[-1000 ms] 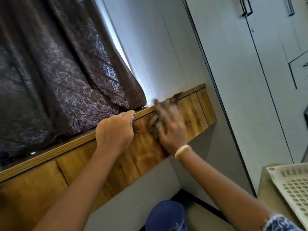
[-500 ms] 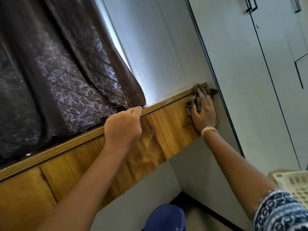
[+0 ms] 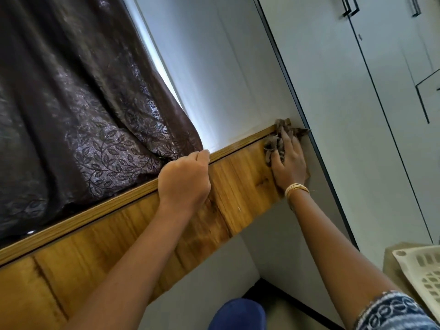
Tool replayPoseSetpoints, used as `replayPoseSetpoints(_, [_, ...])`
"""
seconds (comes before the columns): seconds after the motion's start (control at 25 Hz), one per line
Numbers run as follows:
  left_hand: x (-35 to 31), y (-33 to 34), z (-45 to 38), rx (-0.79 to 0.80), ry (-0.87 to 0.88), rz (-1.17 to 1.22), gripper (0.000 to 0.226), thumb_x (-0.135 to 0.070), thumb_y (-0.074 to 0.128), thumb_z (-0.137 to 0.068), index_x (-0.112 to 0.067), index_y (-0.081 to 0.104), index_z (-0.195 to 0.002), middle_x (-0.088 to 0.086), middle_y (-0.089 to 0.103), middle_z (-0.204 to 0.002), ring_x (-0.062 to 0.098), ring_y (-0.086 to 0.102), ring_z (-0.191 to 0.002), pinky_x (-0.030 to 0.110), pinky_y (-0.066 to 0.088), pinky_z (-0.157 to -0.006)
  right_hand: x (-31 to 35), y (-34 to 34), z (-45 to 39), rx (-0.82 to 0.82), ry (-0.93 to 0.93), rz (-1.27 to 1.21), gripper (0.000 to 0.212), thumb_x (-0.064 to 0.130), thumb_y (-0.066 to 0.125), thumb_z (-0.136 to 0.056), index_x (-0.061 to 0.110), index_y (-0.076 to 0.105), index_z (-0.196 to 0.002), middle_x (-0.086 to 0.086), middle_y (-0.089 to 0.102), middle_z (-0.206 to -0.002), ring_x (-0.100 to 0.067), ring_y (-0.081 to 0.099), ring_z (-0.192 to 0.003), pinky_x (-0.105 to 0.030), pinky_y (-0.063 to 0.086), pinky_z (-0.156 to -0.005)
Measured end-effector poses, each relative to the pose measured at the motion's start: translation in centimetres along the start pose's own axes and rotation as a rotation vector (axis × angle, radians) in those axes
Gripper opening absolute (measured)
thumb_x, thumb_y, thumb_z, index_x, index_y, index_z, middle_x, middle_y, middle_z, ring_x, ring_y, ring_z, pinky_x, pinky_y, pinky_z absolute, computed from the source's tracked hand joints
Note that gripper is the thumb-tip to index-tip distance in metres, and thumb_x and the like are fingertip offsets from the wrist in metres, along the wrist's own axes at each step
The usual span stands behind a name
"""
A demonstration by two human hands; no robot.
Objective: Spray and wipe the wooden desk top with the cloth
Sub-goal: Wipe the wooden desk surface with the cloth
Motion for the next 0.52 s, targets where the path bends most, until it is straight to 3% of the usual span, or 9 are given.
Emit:
replayPoseSetpoints(0.28, [-0.1, 0.0, 0.0, 0.009, 0.007, -0.016, 0.015, -0.005, 0.059, -0.087, -0.006, 0.069, -0.099, 0.008, 0.066, -0.065, 0.025, 0.053, -0.043, 0.020, 0.016, -0.045, -1.3, 0.6, 8.0, -0.057, 0.522, -0.069, 0.061, 0.038, 0.042, -0.097, 0.031, 0.023, -0.155, -0.011, 0.020, -0.161, -0.030, 0.015, -0.149, -0.054, 0.027, -0.116])
replayPoseSetpoints(0.36, [-0.1, 0.0, 0.1, 0.016, 0.000, -0.019, 0.015, -0.005, 0.059, -0.087, -0.007, 0.069, -0.098, 0.008, 0.066, -0.065, 0.026, 0.054, -0.043, 0.022, 0.017, -0.045, 2.9, 1.0, 11.7, -0.006, 0.355, -0.060, 0.062, 0.038, 0.040, -0.095, 0.032, 0.022, -0.154, -0.008, 0.017, -0.162, -0.028, 0.011, -0.150, -0.053, 0.025, -0.118])
replayPoseSetpoints(0.44, [-0.2, -0.1, 0.2, 0.021, 0.001, -0.017, 0.016, -0.006, 0.060, -0.086, -0.007, 0.069, -0.099, 0.008, 0.067, -0.067, 0.028, 0.056, -0.045, 0.022, 0.017, -0.046, 7.8, 1.4, 16.0, 0.093, 0.028, -0.059, 0.064, 0.038, 0.042, -0.093, 0.030, 0.026, -0.154, -0.006, 0.018, -0.163, -0.026, 0.010, -0.151, -0.048, 0.021, -0.120])
replayPoseSetpoints(0.52, [-0.3, 0.1, 0.2, 0.032, 0.011, -0.014, 0.017, -0.006, 0.060, -0.086, -0.007, 0.068, -0.102, 0.009, 0.069, -0.071, 0.030, 0.059, -0.049, 0.024, 0.020, -0.046, 9.5, 1.6, 19.1, 0.216, -0.326, -0.021, 0.061, 0.038, 0.048, -0.090, 0.023, 0.041, -0.148, -0.010, 0.034, -0.156, -0.030, 0.021, -0.148, -0.046, 0.024, -0.119])
Point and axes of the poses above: each hand's wrist, its own z-axis away from the middle knuckle, its own y-axis out of the palm, x = y × z, the point moved 5 cm from there along -z, towards the middle knuckle
